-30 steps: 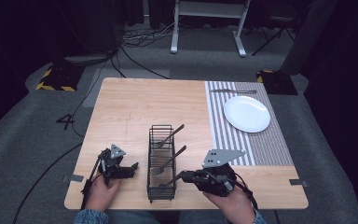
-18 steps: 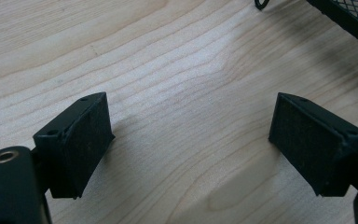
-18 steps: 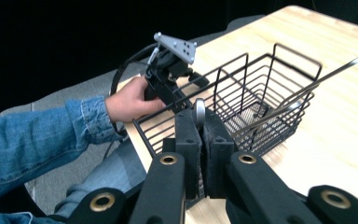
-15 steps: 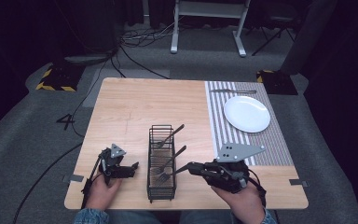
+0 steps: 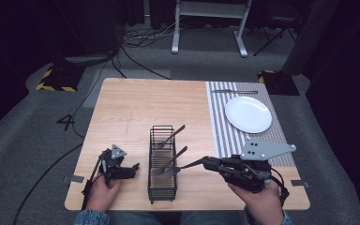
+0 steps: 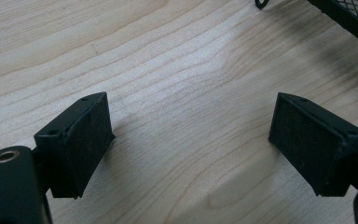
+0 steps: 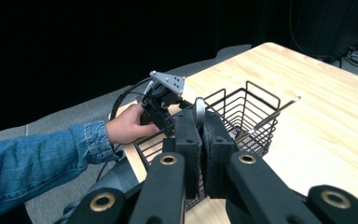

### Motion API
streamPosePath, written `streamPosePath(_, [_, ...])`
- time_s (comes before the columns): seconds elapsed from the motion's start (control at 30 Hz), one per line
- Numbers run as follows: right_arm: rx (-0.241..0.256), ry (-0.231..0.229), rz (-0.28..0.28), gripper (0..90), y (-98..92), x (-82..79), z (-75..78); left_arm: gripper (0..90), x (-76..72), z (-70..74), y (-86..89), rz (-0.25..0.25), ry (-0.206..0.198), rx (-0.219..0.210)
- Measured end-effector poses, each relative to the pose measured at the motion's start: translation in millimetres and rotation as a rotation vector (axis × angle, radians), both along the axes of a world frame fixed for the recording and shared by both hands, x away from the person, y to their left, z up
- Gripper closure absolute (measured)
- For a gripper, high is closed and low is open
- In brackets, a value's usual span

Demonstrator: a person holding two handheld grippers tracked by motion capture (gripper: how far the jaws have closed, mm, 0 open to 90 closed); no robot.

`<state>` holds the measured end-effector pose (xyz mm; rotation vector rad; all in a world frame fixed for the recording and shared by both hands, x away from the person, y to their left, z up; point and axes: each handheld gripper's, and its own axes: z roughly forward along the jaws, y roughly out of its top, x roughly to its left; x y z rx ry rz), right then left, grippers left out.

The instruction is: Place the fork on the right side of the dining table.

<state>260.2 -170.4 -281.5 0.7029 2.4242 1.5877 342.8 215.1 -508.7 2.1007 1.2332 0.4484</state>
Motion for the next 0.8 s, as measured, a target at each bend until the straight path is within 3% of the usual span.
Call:
streamPosePath(0.37, [0.037, -0.012, -0.044, 86.8, -24.4, -2.6, 13.8, 13.1, 1.9, 0.1, -0.2, -0.004, 0.002, -0.001])
streamPosePath(0.8, [0.038, -0.047, -0.124, 86.8, -50.5, -2.4, 29.4, 12.9, 2.5, 0.0, -0.2, -0.008, 0.001, -0.002])
